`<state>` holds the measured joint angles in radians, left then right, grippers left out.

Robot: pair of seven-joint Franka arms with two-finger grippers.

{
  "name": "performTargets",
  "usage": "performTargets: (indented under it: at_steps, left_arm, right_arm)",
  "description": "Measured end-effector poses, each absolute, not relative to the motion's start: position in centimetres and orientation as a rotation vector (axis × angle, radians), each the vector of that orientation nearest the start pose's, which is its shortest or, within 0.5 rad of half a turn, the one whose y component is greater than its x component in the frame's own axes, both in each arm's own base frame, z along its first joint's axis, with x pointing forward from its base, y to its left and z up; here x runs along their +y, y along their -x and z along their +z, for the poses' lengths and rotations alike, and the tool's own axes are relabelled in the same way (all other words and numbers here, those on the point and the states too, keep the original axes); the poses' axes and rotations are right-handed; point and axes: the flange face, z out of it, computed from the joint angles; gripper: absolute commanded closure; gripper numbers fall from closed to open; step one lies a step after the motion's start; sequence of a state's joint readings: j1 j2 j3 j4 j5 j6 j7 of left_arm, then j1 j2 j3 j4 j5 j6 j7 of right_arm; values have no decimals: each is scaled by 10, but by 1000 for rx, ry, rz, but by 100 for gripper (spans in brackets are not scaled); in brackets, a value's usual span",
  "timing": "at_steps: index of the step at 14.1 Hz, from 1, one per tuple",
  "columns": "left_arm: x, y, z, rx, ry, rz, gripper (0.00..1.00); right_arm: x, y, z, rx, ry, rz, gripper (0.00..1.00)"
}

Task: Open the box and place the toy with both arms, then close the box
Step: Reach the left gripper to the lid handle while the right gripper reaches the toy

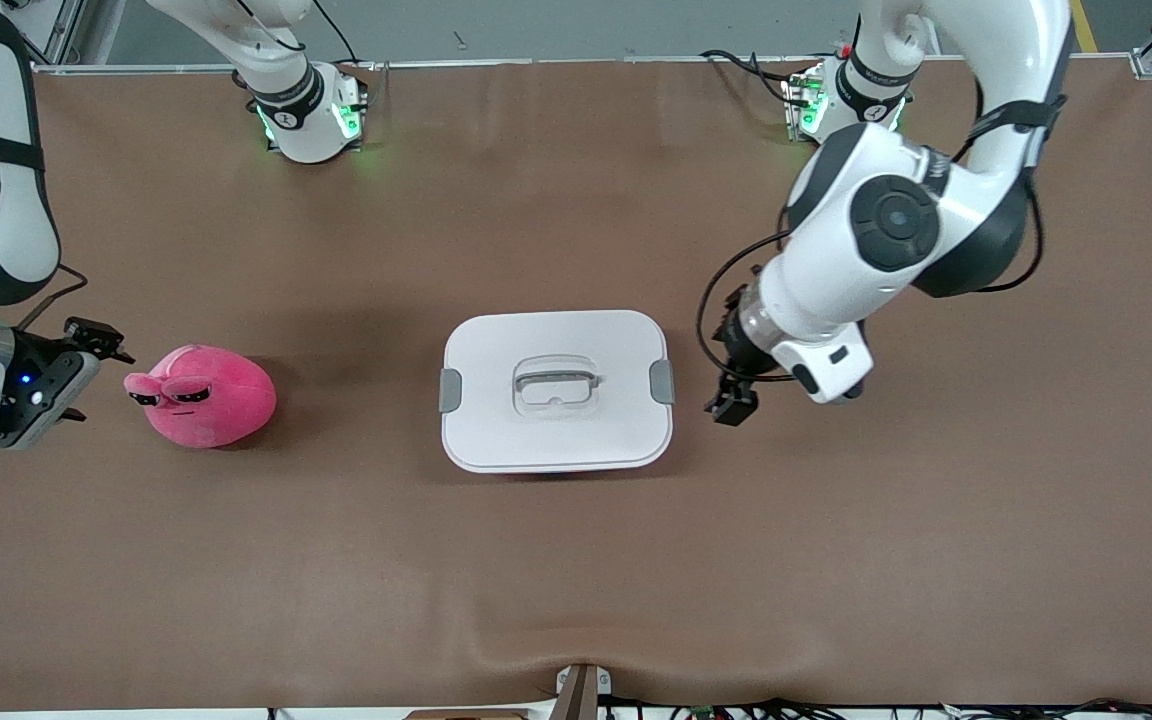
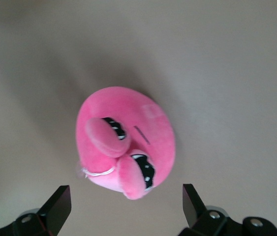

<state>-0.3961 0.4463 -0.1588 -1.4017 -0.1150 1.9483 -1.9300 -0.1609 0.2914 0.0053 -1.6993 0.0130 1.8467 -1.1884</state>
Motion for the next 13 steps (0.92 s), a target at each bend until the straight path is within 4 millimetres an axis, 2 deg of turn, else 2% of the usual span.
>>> performTargets:
  at_steps: [4,6,11,13]
  left_arm:
    - [-395,-595,440,-2228,2418,240,0]
    - [-417,-592,429,-2304,2355,231,0]
    - [-459,-579,416,-2376,2323,213,0]
    - [-477,-574,395,-2370,2357,203,0]
  right_arm:
    - [-86,-609,389,-1710,2446,203,0]
    - [-82,-609,378,-1832,2369,172,0]
    - [-67,-610,351,-2085,2229,76,0]
    - [-62,-609,345,-2141,2187,61,0]
